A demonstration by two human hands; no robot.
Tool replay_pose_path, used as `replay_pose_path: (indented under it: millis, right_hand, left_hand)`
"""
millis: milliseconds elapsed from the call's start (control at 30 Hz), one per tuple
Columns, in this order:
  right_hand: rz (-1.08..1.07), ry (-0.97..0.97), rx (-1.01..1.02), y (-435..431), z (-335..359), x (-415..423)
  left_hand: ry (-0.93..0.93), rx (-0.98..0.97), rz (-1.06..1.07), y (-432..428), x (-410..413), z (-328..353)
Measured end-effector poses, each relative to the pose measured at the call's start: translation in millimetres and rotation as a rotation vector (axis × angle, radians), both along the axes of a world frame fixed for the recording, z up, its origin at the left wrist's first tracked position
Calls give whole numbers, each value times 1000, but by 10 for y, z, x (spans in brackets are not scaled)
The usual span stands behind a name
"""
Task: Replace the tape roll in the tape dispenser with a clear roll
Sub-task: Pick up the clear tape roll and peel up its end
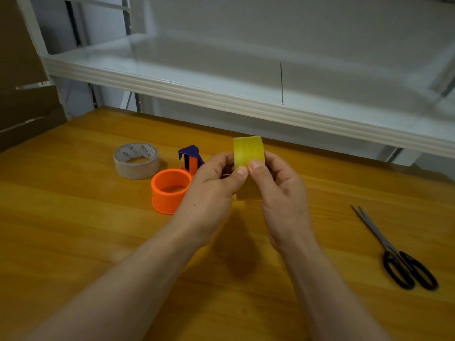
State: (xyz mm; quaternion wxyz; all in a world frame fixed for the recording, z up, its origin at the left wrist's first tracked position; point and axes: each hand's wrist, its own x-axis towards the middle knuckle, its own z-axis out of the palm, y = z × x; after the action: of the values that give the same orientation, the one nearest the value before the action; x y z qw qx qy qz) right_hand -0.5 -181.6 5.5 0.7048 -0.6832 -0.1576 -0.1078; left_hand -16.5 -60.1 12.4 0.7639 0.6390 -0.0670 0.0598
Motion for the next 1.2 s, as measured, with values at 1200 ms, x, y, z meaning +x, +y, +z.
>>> replay_pose_path:
  millis: [1200]
  right_hand:
    - [80,-44,-128,54,51,-58]
  left_hand:
    - [100,-182,20,71,53,-9]
